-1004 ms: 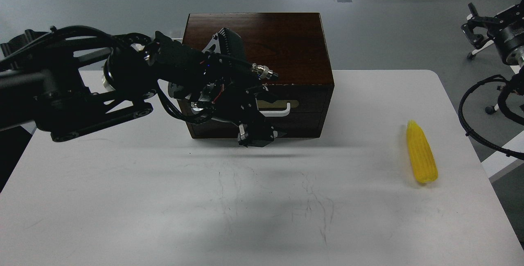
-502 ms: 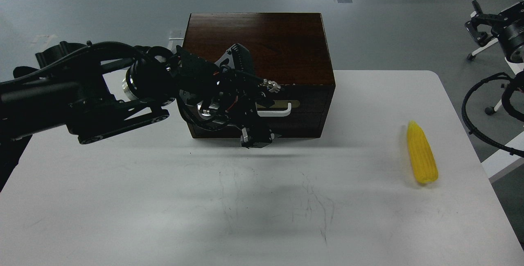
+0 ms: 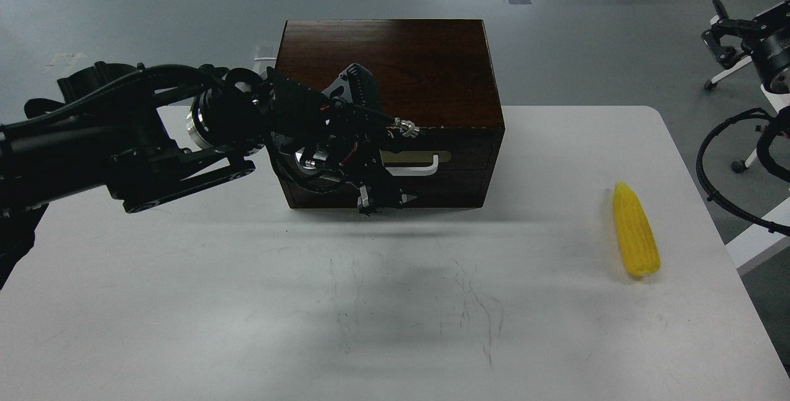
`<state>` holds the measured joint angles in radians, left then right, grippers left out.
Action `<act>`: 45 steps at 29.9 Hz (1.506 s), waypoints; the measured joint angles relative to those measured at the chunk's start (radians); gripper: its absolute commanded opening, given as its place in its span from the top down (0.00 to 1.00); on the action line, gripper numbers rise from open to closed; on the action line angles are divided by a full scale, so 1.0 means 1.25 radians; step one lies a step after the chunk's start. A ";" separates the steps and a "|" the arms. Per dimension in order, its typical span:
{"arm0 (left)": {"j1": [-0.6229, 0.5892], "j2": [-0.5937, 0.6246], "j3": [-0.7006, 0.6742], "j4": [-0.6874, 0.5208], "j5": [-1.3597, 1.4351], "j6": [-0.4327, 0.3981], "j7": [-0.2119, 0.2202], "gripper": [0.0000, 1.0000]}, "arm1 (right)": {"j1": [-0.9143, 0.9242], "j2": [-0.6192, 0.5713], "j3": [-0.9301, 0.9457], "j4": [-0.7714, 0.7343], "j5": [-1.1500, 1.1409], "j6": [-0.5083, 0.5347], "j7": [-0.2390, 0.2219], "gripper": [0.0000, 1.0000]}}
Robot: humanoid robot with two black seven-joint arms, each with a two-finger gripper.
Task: Put corn in drawer with both arms
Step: 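Hold the drawer handle with the left gripper and adjust the grip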
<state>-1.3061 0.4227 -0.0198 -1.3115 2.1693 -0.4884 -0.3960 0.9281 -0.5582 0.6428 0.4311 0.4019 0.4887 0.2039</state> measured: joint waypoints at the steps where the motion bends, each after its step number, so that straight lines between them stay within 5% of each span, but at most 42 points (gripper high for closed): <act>1: -0.003 -0.001 0.013 0.000 0.000 0.000 0.000 0.22 | 0.000 0.000 0.000 0.000 0.000 0.000 0.000 0.00; 24: -0.006 0.002 0.034 -0.001 -0.005 0.000 -0.012 0.21 | 0.000 -0.008 0.000 0.000 0.000 0.000 0.001 0.00; 30: -0.010 0.002 0.033 -0.009 -0.008 0.000 -0.057 0.21 | 0.000 -0.011 0.000 0.000 0.000 0.000 0.003 0.00; 45: -0.015 0.011 0.037 -0.024 -0.011 0.000 -0.073 0.20 | -0.001 -0.024 0.003 -0.003 0.000 0.000 0.006 0.00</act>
<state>-1.3254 0.4365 0.0261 -1.3419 2.1554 -0.4888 -0.4874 0.9270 -0.5887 0.6459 0.4278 0.4019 0.4887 0.2117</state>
